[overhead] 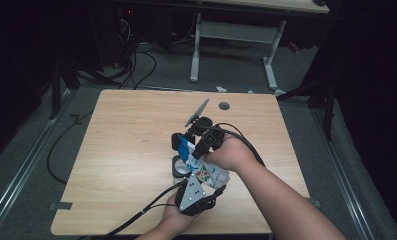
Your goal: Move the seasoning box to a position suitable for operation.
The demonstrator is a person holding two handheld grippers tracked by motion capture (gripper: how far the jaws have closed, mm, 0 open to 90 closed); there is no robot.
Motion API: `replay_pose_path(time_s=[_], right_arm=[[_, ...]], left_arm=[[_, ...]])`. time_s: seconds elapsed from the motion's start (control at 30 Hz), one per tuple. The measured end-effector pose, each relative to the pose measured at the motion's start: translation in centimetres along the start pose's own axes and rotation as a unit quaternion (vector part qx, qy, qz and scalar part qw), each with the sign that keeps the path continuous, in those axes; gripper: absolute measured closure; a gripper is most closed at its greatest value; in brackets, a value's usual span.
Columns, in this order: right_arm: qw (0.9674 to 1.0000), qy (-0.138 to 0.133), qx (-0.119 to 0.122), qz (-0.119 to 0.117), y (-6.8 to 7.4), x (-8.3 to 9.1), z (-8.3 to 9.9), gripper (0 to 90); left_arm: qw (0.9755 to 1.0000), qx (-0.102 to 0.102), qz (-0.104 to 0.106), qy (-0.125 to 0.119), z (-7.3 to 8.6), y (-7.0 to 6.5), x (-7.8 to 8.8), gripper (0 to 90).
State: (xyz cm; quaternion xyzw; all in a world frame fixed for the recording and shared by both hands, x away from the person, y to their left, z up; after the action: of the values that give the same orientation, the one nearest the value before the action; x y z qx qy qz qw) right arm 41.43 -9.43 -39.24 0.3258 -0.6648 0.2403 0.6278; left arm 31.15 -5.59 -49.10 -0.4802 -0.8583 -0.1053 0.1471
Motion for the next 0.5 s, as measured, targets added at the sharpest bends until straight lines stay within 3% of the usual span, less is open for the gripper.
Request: replay_pose_path(time_s=[0.2, 0.5], right_arm=[[0.9999, -0.005, 0.009, 0.003, 0.2, 0.0, 0.1, 82.1], [1.0000, -0.003, -0.002, -0.005, 0.5, 0.0, 0.5, 82.2]], left_arm=[[1.0000, 0.005, 0.001, 0.003, 0.7, 0.1, 0.1, 53.7], [0.9998, 0.016, 0.007, 0.008, 1.6, 0.1, 0.1, 53.4]])
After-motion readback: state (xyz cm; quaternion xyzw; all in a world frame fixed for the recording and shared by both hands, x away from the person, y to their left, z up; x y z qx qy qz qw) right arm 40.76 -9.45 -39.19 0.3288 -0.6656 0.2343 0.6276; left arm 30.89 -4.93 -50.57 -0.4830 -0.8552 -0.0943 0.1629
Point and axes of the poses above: each handheld gripper's, and its own axes: x roughly backward along the jaws, z roughly out of its underside, y roughly to its left, the point moved 5 cm from there along -x, roughly forward along the jaws, and after that the axes turned 9 degrees about y, right-handed, at the moved point
